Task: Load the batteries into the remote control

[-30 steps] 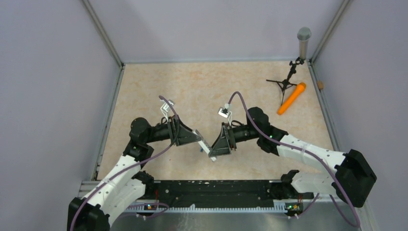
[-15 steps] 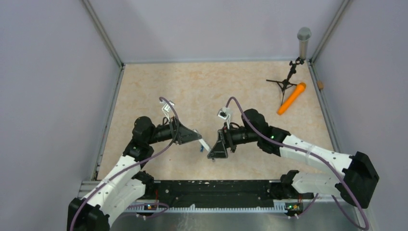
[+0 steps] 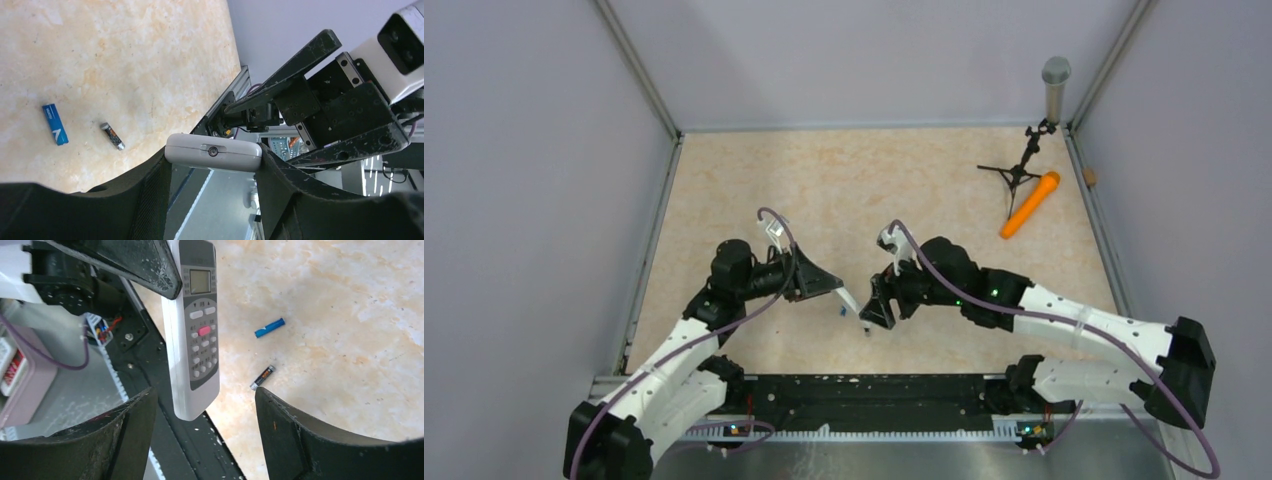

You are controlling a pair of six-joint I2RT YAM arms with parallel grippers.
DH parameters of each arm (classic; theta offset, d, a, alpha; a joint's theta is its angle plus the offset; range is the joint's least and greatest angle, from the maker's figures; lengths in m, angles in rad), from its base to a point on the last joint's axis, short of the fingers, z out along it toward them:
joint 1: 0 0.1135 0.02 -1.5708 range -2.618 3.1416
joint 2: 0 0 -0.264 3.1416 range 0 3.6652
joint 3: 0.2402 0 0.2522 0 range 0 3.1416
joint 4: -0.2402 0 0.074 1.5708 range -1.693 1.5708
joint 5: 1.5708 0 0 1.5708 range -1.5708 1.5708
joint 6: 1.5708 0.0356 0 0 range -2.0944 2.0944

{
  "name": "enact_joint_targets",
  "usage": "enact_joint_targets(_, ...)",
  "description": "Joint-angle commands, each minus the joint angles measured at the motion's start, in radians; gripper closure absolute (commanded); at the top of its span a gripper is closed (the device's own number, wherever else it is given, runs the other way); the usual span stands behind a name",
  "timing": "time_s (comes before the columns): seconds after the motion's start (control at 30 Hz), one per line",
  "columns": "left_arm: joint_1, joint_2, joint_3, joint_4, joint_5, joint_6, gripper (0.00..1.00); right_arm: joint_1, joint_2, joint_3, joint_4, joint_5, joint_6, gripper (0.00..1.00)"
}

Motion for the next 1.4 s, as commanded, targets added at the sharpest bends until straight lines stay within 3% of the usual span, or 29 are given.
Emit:
enact_joint_targets(0.0, 0.001, 0.013, 0.033, -0.001, -0.016, -0.042, 1.0, 0.048, 0.039, 0.066, -0.033, 0.112, -0.059, 0.31)
enact_joint_targets(0.67, 0.001, 0.003, 0.039, -0.075, -0.058, -0.079, 1.0, 0.238, 0.262, 0.228, -0.177, 0.415, -0.096, 0.47)
enact_joint_targets(0.83, 0.001, 0.001, 0.038, -0.067, -0.048, -0.083, 1.0, 0.244, 0.277, 0.228, -0.182, 0.426, -0.084, 0.66)
enact_joint_targets(0.97, 0.003, -0.004, 0.03, -0.054, -0.042, -0.089, 1.0, 0.244, 0.272, 0.224, -0.17, 0.406, -0.081, 0.96)
enact_joint_targets(1.07, 0.003, -0.007, 0.011, -0.029, -0.035, -0.099, 1.0, 0.244, 0.266, 0.222, -0.164, 0.391, -0.081, 1.0)
enact_joint_targets(1.1, 0.003, -0.009, 0.004, -0.015, -0.028, -0.105, 0.96, 0.244, 0.262, 0.22, -0.163, 0.385, -0.082, 1.0)
enact_joint_targets(1.13, 0.003, -0.011, -0.005, 0.002, -0.021, -0.111, 0.86, 0.244, 0.26, 0.218, -0.162, 0.377, -0.083, 1.0)
enact_joint_targets(1.17, 0.002, -0.015, -0.016, 0.024, -0.016, -0.114, 0.68, 0.244, 0.26, 0.217, -0.162, 0.369, -0.083, 1.0)
enact_joint_targets(1.27, 0.005, -0.041, -0.041, 0.064, -0.023, -0.103, 0.38, 0.243, 0.259, 0.218, -0.179, 0.364, -0.088, 1.0)
enact_joint_targets(1.37, 0.01, -0.071, -0.056, 0.076, -0.027, -0.075, 0.23, 0.233, 0.245, 0.215, -0.189, 0.344, -0.097, 1.0)
